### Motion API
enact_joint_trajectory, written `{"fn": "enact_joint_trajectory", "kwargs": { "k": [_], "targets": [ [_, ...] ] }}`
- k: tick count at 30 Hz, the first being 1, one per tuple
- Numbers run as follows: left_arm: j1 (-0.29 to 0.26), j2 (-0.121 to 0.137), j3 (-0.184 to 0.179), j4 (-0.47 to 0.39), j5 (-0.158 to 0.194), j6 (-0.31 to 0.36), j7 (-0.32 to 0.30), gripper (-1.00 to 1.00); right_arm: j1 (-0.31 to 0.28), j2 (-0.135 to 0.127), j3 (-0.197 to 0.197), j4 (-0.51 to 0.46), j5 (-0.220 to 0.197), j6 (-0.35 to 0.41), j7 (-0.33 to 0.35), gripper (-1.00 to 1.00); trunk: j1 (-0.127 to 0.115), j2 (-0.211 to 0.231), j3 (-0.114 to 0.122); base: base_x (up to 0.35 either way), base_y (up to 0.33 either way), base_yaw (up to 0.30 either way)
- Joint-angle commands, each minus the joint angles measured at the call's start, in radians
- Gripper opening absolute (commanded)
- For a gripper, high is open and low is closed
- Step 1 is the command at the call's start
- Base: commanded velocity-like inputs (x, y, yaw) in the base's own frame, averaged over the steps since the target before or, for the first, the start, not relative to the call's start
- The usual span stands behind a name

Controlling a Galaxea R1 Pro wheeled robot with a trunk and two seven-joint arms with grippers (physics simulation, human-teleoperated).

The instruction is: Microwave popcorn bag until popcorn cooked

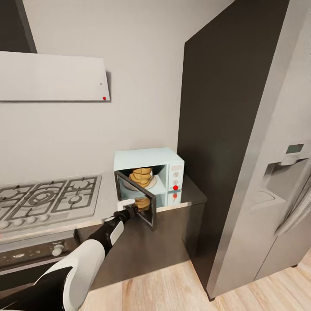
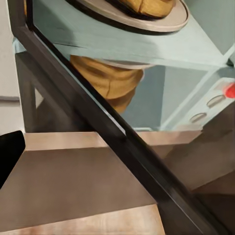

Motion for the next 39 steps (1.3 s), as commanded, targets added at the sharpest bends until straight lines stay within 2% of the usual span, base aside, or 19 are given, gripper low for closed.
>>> {"fn": "enact_joint_trajectory", "kwargs": {
  "k": [1,2,4,5,6,8,10,19,39],
  "targets": [
    [0.0,-0.001,0.004,-0.001,-0.001,0.002,0.0,1.0,0.0,0.003,0.023,0.001,-0.011,-0.003,0.0,1.0,0.0,-0.001,0.0,0.052,-0.053,-0.001],
    [0.0,-0.001,0.004,-0.001,-0.001,0.003,0.0,1.0,0.0,0.01,0.052,0.006,-0.011,-0.001,-0.001,1.0,0.0,-0.001,0.0,0.141,-0.175,-0.001],
    [0.0,-0.001,0.004,-0.002,-0.001,0.002,-0.001,1.0,0.0,0.026,0.074,0.034,-0.012,-0.001,0.0,1.0,0.0,-0.001,0.0,0.174,-0.239,0.0],
    [0.0,-0.001,0.004,-0.001,-0.001,0.002,-0.001,1.0,0.0,0.038,0.08,0.049,-0.012,-0.001,0.0,1.0,0.0,-0.001,0.0,0.192,-0.273,0.0],
    [0.0,-0.001,0.004,-0.002,-0.001,0.001,-0.001,1.0,0.0,0.061,0.09,0.075,-0.011,-0.001,0.0,1.0,0.0,-0.001,0.0,0.101,-0.145,0.0],
    [0.0,-0.001,0.004,-0.002,0.0,0.002,-0.001,1.0,0.0,0.082,0.104,0.088,-0.011,0.0,0.0,1.0,0.0,-0.001,0.0,0.049,-0.07,0.0],
    [0.0,-0.001,0.004,-0.002,0.0,0.001,-0.001,1.0,0.0,0.09,0.111,0.094,-0.012,0.0,-0.001,1.0,0.0,-0.001,0.0,0.013,-0.018,-0.093],
    [0.0,-0.001,0.006,-0.002,0.0,0.001,-0.001,1.0,0.0,0.092,0.116,0.097,-0.012,0.0,-0.001,1.0,0.0,-0.001,0.0,0.001,-0.002,-0.234],
    [-0.005,-0.001,0.005,-0.012,0.002,0.0,-0.001,1.0,0.0,0.083,0.119,0.098,-0.012,0.0,-0.001,1.0,0.0,-0.001,0.0,0.091,-0.01,-0.006]
  ]
}}
